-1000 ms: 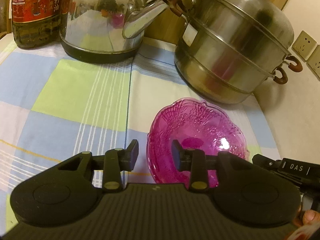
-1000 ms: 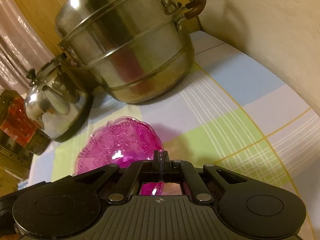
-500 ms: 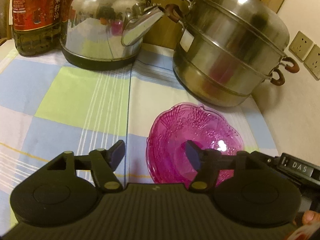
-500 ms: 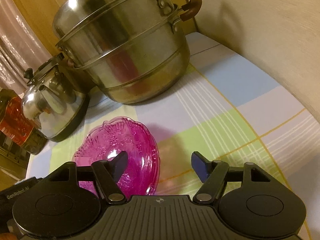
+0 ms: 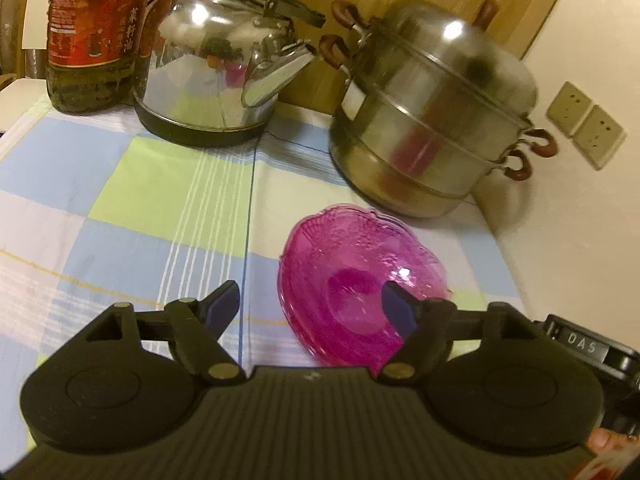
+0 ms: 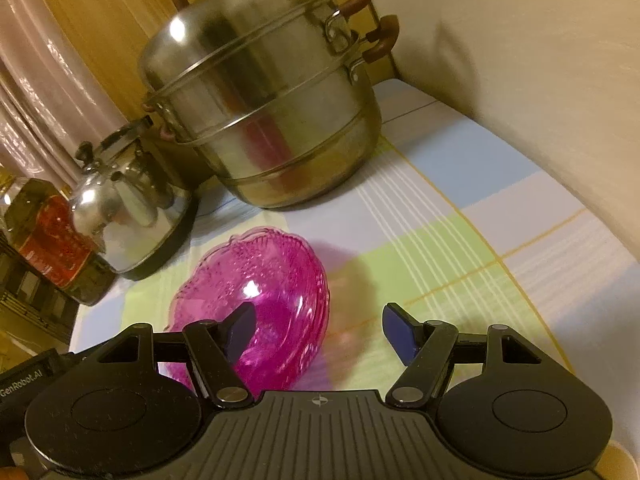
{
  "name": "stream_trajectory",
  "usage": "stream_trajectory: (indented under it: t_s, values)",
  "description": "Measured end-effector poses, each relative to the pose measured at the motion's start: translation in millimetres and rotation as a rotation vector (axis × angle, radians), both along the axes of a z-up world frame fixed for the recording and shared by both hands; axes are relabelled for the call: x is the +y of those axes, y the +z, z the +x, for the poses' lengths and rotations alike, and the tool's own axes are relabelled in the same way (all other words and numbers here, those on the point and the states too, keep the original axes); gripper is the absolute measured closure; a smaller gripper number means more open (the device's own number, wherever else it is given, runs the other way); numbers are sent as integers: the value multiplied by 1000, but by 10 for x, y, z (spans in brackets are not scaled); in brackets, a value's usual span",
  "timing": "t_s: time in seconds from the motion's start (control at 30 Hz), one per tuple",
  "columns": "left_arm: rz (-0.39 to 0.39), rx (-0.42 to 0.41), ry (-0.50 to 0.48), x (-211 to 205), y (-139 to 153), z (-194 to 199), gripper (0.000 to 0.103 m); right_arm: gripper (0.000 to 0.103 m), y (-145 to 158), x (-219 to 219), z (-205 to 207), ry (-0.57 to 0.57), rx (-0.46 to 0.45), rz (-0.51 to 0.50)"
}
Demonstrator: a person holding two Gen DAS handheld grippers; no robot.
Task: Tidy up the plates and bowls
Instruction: 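Open both tools and release the stacked pink bowls, then move both tools toward the cream bowl beside the steel bowl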
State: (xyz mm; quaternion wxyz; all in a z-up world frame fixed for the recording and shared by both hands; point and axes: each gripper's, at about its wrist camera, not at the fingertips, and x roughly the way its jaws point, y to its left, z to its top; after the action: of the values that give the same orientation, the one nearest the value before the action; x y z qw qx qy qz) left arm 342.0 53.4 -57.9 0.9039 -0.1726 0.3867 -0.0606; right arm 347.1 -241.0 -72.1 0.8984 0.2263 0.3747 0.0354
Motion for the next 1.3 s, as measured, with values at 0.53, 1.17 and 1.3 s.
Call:
stream_trajectory:
  t_s: [0.53,1.17,1.3]
  values:
    - [-14,-11,-37,-149,307,-1336,25,33,353,-172,-1485,-62,0,-16]
    - [-2,53,-150,-782,152,-2274,26,33,370,-726,-2616,-170,68,-48]
    - [9,57,-138,-836,97,-2264,30,33,328,-776,-2647,-168,79,-38]
